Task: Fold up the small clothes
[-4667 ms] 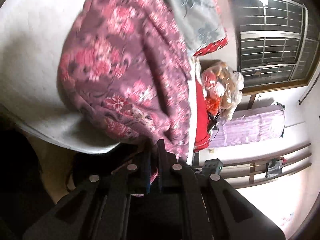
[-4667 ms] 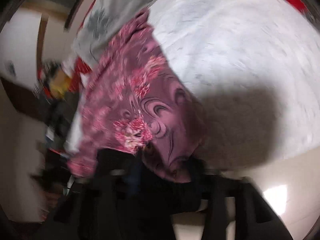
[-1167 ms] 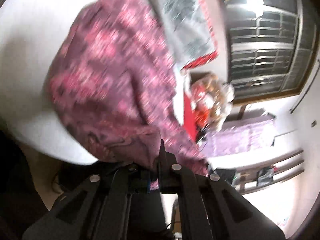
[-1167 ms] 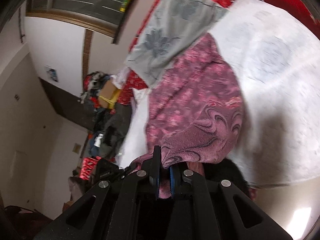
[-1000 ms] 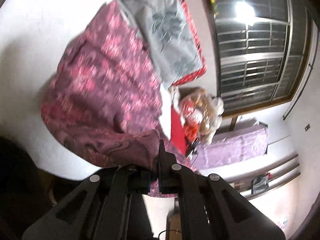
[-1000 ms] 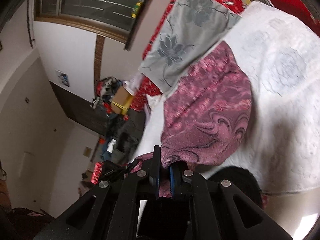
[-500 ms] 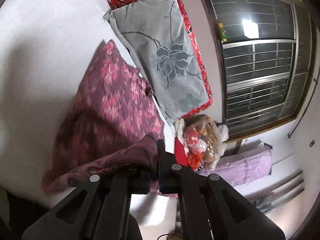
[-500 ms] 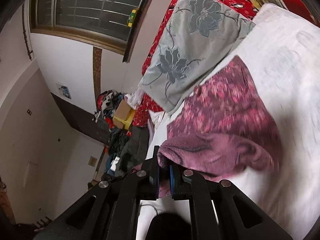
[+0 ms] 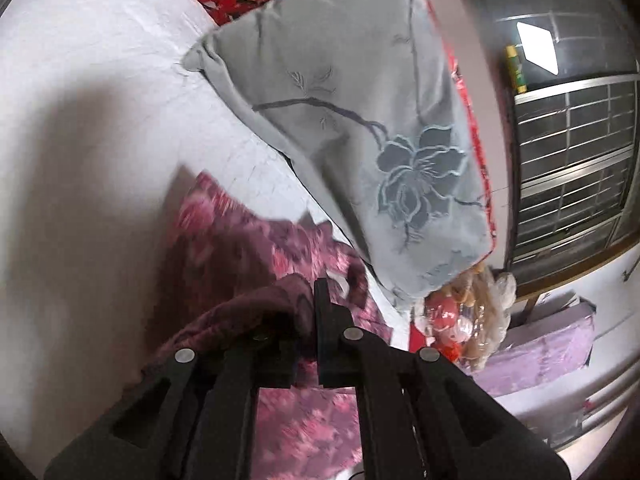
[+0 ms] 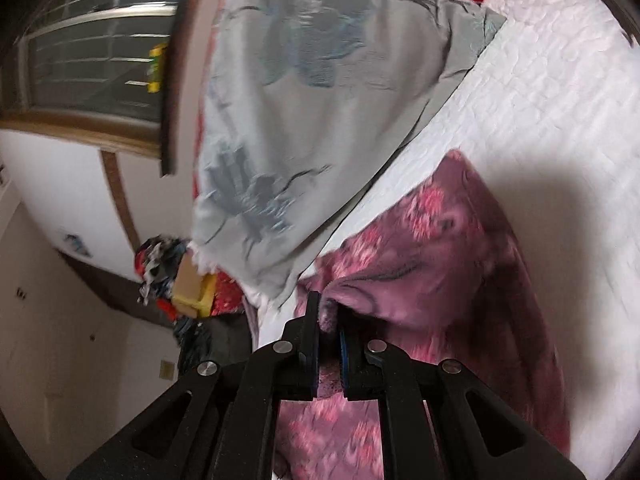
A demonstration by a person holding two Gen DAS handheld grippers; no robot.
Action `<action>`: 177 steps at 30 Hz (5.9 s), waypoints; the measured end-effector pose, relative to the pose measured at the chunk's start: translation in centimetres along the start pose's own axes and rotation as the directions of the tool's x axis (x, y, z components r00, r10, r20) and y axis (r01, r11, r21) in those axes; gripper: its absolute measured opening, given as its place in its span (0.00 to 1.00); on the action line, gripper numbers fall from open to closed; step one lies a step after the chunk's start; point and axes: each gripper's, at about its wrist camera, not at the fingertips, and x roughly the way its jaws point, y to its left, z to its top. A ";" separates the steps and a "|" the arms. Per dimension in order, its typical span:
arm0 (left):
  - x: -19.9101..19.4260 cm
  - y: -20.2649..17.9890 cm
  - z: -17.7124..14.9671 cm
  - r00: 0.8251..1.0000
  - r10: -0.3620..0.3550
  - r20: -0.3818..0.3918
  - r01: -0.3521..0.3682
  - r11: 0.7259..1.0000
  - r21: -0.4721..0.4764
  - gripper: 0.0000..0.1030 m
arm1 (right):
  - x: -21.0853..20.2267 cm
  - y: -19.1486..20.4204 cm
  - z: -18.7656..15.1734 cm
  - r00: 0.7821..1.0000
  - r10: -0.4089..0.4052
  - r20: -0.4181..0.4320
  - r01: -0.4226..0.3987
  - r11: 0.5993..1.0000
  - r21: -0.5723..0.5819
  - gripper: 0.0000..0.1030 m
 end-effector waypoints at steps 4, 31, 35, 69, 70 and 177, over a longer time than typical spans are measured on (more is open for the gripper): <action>2.0 0.4 2.2 0.999 -0.001 -0.049 -0.002 0.998 -0.064 0.06 | 2.3 -1.7 2.2 0.999 -0.025 -0.021 0.027 0.993 0.119 0.12; 2.1 1.1 0.9 0.946 0.237 -0.223 -0.251 0.967 -0.034 0.75 | 6.4 5.1 -1.2 0.644 -0.689 0.332 0.719 0.396 -0.571 0.53; 3.2 1.5 0.8 0.928 0.291 -0.232 -0.294 0.956 0.024 0.75 | 5.2 1.8 3.6 0.673 -0.706 0.219 0.726 0.575 -0.378 0.19; -4.1 -2.4 -12.9 0.811 0.581 -0.067 -0.525 0.773 0.357 0.75 | -9.3 4.2 -10.3 0.863 -0.435 0.256 0.502 0.794 -0.342 0.22; -3.7 -2.8 -13.1 0.806 0.589 -0.052 -0.530 0.759 0.378 0.75 | -8.5 4.4 -10.6 0.865 -0.437 0.246 0.500 0.786 -0.363 0.22; -9.1 3.7 -1.4 0.879 0.397 -0.264 -0.381 0.918 0.112 0.65 | 15.6 15.7 -36.6 0.867 -0.496 0.032 0.128 0.159 -0.979 0.69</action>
